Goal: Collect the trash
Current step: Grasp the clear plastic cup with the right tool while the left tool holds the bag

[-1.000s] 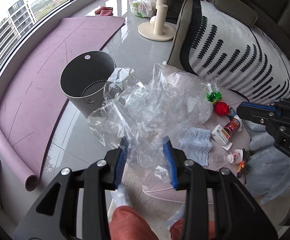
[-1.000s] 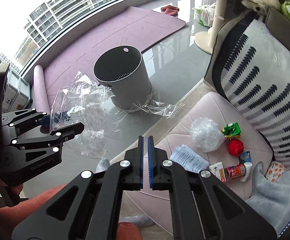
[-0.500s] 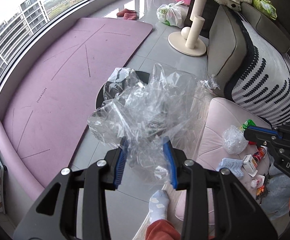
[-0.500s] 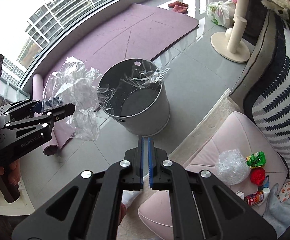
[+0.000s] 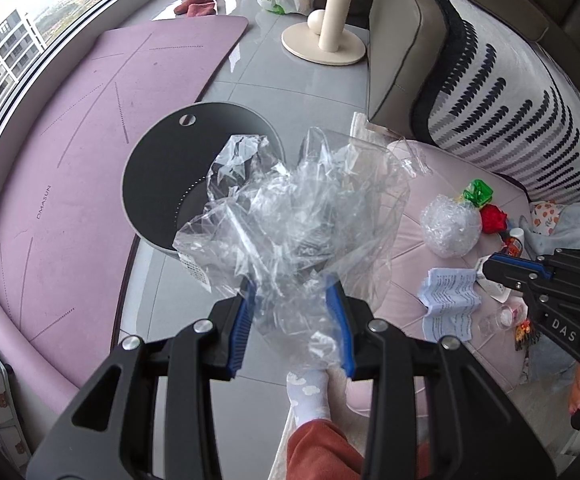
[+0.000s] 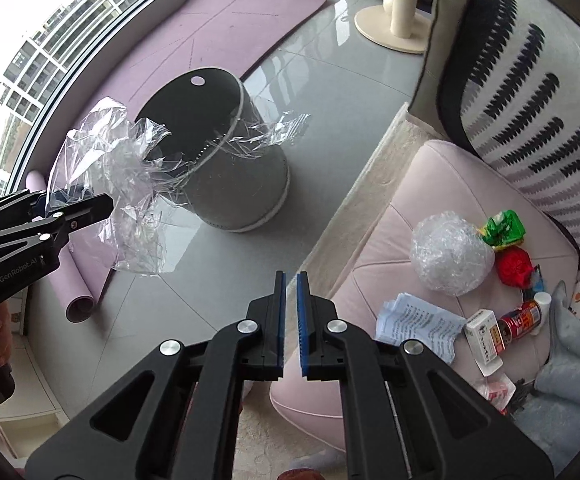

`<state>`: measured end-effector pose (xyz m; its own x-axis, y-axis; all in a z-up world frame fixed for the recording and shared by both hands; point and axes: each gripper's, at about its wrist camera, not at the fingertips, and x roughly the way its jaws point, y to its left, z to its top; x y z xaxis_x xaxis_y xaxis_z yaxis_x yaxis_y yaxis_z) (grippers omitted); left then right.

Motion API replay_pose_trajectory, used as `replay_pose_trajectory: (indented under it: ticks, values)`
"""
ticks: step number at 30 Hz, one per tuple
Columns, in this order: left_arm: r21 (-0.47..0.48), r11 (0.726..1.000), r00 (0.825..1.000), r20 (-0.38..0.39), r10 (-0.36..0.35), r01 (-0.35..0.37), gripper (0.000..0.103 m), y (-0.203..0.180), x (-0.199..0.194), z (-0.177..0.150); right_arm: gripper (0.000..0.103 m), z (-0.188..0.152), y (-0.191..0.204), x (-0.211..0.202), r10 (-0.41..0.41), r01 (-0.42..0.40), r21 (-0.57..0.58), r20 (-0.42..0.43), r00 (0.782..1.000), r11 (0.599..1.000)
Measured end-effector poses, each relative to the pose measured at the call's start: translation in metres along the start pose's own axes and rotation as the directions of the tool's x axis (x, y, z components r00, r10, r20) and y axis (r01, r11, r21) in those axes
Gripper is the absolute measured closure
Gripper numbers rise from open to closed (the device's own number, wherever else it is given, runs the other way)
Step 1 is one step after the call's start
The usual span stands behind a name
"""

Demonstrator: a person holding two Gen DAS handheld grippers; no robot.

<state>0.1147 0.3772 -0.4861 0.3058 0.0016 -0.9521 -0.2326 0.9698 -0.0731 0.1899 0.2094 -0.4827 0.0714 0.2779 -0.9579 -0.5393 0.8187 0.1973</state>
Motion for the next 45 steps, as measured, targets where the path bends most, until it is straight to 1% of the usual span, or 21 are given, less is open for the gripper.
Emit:
replay_pose_trajectory:
  ticks: [1, 3, 5, 12, 16, 20, 22, 24, 25, 26, 27, 30, 33, 34, 36, 37, 40, 41, 45]
  values:
    - [0.01, 1.0, 1.0, -0.005, -0.008, 0.009, 0.067, -0.009, 0.003, -0.004, 0.092, -0.009, -0.01, 0.002, -0.016, 0.017, 0.016, -0.003, 1.0, 1.0]
    - [0.033, 0.999, 1.0, -0.015, -0.024, 0.025, 0.067, -0.028, 0.01, -0.012, 0.081, -0.03, -0.031, 0.003, -0.052, 0.052, 0.05, -0.01, 0.999, 0.997]
    - [0.056, 0.998, 0.999, -0.021, -0.041, 0.042, 0.067, -0.046, 0.018, -0.021, 0.078, -0.054, -0.055, 0.008, -0.086, 0.087, 0.084, -0.019, 0.996, 0.993]
    - [0.142, 0.986, 0.996, -0.052, -0.077, 0.084, 0.067, -0.114, 0.051, -0.057, 0.078, -0.132, -0.14, 0.033, -0.178, 0.187, 0.164, -0.067, 0.982, 0.969]
    - [0.176, 0.98, 0.994, -0.067, -0.083, 0.093, 0.067, -0.15, 0.072, -0.076, 0.078, -0.171, -0.188, 0.05, -0.213, 0.225, 0.175, -0.088, 0.973, 0.958]
    - [0.192, 0.975, 0.992, -0.084, -0.096, 0.111, 0.067, -0.189, 0.095, -0.096, 0.078, -0.201, -0.229, 0.072, -0.219, 0.233, 0.167, -0.098, 0.971, 0.958]
    - [0.199, 0.972, 0.99, -0.097, -0.106, 0.124, 0.067, -0.208, 0.108, -0.105, 0.074, -0.216, -0.245, 0.084, -0.219, 0.234, 0.158, -0.107, 0.97, 0.959]
    - [0.206, 0.969, 0.987, -0.11, -0.119, 0.14, 0.067, -0.225, 0.119, -0.112, 0.066, -0.228, -0.26, 0.094, -0.218, 0.233, 0.152, -0.11, 0.97, 0.961]
    - [0.213, 0.966, 0.986, -0.114, -0.125, 0.147, 0.067, -0.233, 0.123, -0.115, 0.064, -0.233, -0.267, 0.099, -0.217, 0.232, 0.149, -0.111, 0.97, 0.961]
    - [0.22, 0.963, 0.985, -0.117, -0.13, 0.153, 0.067, -0.24, 0.127, -0.118, 0.057, -0.238, -0.274, 0.103, -0.215, 0.23, 0.148, -0.111, 0.97, 0.962]
    - [0.227, 0.961, 0.984, -0.119, -0.135, 0.159, 0.067, -0.247, 0.13, -0.121, 0.054, -0.242, -0.28, 0.108, -0.207, 0.222, 0.149, -0.107, 0.972, 0.964]
    - [0.241, 0.956, 0.982, -0.128, -0.139, 0.167, 0.067, -0.259, 0.139, -0.126, 0.053, -0.249, -0.293, 0.122, -0.154, 0.169, 0.147, -0.11, 0.982, 0.974]
    - [0.246, 0.956, 0.982, -0.138, -0.131, 0.162, 0.067, -0.261, 0.144, -0.128, 0.053, -0.249, -0.289, 0.136, -0.109, 0.121, 0.101, -0.117, 0.987, 0.988]
    - [0.246, 0.956, 0.982, -0.14, -0.127, 0.158, 0.067, -0.259, 0.144, -0.128, 0.054, -0.248, -0.286, 0.14, -0.097, 0.107, 0.083, -0.124, 0.988, 0.991]
    - [0.245, 0.958, 0.983, -0.143, -0.118, 0.151, 0.067, -0.255, 0.143, -0.127, 0.071, -0.245, -0.278, 0.141, -0.078, 0.087, 0.064, -0.129, 0.989, 0.994]
    - [0.244, 0.959, 0.983, -0.144, -0.113, 0.146, 0.067, -0.252, 0.142, -0.126, 0.073, -0.243, -0.274, 0.14, -0.071, 0.079, 0.059, -0.129, 0.989, 0.995]
    - [0.238, 0.962, 0.985, -0.141, -0.103, 0.134, 0.067, -0.241, 0.136, -0.122, 0.087, -0.234, -0.257, 0.132, -0.039, 0.046, 0.051, -0.134, 0.99, 0.998]
    - [0.234, 0.963, 0.985, -0.137, -0.1, 0.13, 0.067, -0.237, 0.133, -0.12, 0.101, -0.23, -0.25, 0.129, -0.028, 0.034, 0.044, -0.138, 0.99, 0.998]
    - [0.205, 0.972, 0.989, -0.116, -0.095, 0.118, 0.066, -0.217, 0.118, -0.107, 0.101, -0.209, -0.22, 0.114, -0.024, 0.026, 0.009, -0.151, 0.988, 1.0]
